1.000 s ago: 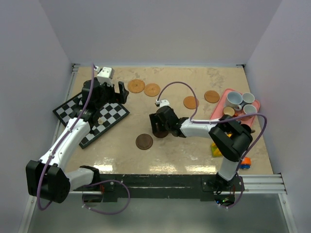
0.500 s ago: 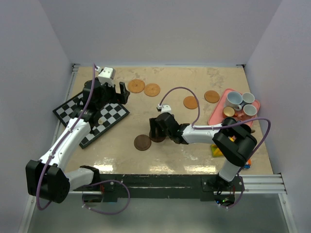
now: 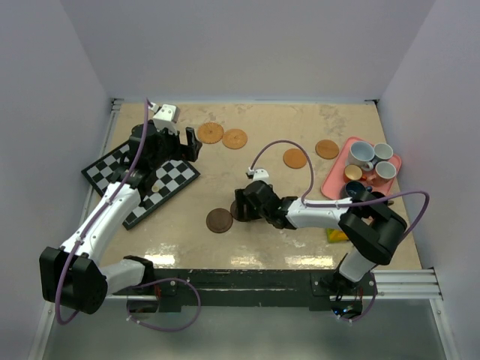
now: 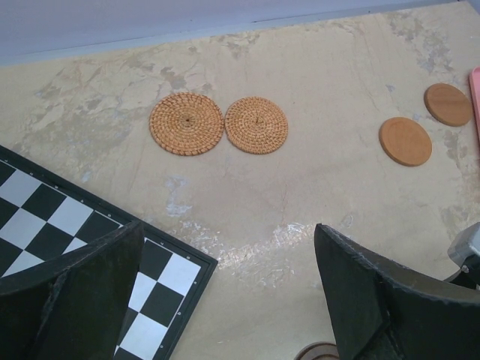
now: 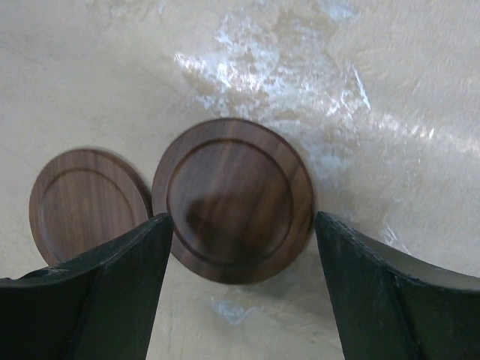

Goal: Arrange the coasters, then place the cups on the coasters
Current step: Move the coaster to the center of the board.

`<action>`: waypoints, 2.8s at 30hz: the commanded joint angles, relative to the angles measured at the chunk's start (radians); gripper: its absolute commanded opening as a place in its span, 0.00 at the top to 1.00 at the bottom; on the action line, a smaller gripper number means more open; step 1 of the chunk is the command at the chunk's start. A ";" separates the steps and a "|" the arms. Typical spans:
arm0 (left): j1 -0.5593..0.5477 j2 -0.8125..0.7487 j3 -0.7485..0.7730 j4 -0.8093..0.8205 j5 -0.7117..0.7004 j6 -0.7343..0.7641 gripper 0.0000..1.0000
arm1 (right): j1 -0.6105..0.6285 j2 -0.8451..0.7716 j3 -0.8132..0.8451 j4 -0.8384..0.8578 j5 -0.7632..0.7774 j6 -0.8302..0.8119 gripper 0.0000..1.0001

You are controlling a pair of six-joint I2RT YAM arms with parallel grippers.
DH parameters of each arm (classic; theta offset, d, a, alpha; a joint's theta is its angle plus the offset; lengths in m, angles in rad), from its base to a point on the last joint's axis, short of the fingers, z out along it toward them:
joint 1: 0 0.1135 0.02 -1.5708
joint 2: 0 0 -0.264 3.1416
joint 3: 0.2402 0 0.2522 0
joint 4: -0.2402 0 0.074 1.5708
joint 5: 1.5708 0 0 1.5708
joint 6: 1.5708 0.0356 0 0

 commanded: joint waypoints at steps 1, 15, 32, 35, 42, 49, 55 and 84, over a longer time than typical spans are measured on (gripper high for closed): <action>-0.008 -0.024 0.003 0.041 0.004 -0.016 0.00 | 0.010 0.017 -0.014 -0.310 0.001 0.051 0.22; -0.008 -0.032 0.001 0.036 -0.024 -0.004 0.00 | -0.019 0.122 0.281 -0.331 0.069 -0.101 0.31; -0.008 -0.022 0.001 0.032 -0.044 0.005 0.00 | -0.114 0.214 0.440 -0.252 0.046 -0.241 0.38; -0.008 -0.018 0.004 0.030 -0.047 0.005 0.00 | -0.120 0.245 0.463 -0.219 0.034 -0.270 0.46; -0.008 -0.010 0.004 0.030 -0.052 0.009 0.00 | -0.120 0.291 0.465 -0.178 0.015 -0.295 0.59; -0.008 -0.012 0.003 0.030 -0.047 0.009 0.00 | -0.102 0.264 0.381 -0.170 -0.003 -0.276 0.71; -0.008 -0.012 0.003 0.030 -0.041 0.005 0.00 | -0.070 0.248 0.315 -0.170 -0.004 -0.261 0.75; -0.010 -0.013 0.003 0.032 -0.030 0.001 0.00 | 0.012 0.191 0.223 -0.233 0.037 -0.157 0.76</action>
